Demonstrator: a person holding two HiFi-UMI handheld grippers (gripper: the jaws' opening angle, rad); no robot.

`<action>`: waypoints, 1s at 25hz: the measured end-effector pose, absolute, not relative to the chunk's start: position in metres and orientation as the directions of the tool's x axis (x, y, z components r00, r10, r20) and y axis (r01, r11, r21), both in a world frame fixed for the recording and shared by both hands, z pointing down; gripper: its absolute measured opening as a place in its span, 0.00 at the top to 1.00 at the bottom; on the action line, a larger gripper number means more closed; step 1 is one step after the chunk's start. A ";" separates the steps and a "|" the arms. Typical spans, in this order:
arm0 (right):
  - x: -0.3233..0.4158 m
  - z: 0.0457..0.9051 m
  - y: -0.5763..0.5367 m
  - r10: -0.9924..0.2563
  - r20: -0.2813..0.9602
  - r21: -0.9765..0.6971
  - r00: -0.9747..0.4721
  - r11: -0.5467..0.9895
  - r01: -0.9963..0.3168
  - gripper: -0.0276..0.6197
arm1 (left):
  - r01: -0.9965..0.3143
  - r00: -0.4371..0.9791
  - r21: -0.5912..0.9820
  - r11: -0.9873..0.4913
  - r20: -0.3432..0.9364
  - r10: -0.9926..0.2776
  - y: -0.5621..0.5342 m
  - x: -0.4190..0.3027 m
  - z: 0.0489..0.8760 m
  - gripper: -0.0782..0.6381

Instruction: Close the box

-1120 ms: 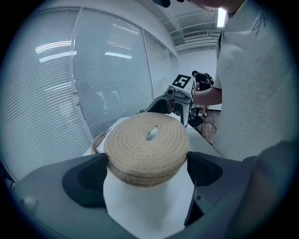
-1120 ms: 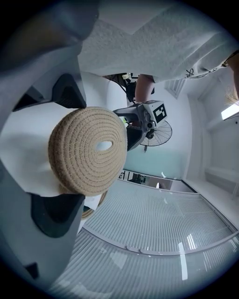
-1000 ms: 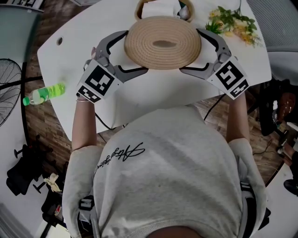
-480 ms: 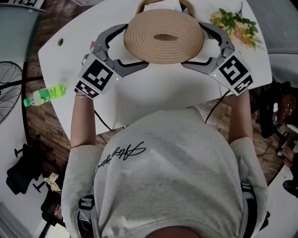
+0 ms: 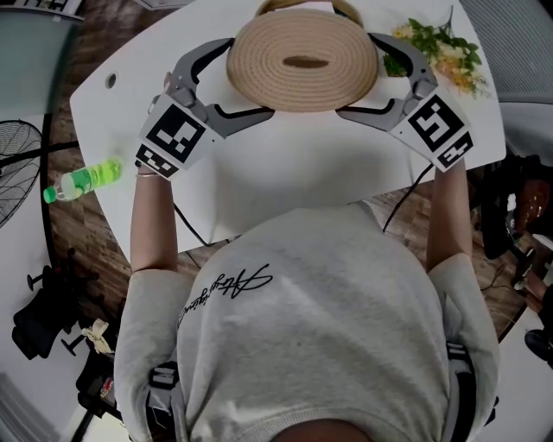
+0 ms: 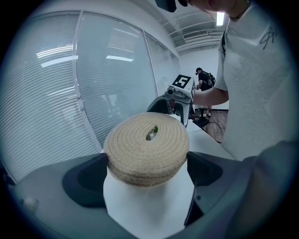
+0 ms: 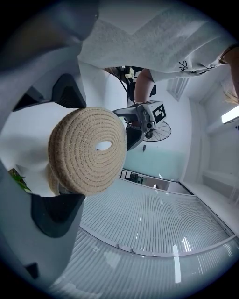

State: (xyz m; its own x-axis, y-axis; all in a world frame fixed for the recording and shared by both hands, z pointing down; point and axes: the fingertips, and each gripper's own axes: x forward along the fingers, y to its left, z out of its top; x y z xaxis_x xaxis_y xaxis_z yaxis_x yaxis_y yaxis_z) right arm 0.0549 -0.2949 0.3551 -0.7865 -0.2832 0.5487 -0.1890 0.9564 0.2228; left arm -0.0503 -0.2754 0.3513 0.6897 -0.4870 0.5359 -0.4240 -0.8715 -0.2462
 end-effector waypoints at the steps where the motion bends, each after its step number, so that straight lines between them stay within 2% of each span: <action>1: 0.055 0.354 -0.298 -0.283 0.549 0.225 -0.786 0.956 -0.187 0.07 | -0.427 0.689 -0.247 -0.870 0.534 -0.490 -0.278 -0.050 0.351 0.15; 25: 0.058 0.359 -0.349 -0.249 0.574 0.232 -0.780 0.963 -0.137 0.07 | -0.470 0.652 -0.267 -0.841 0.537 -0.535 -0.324 -0.046 0.353 0.15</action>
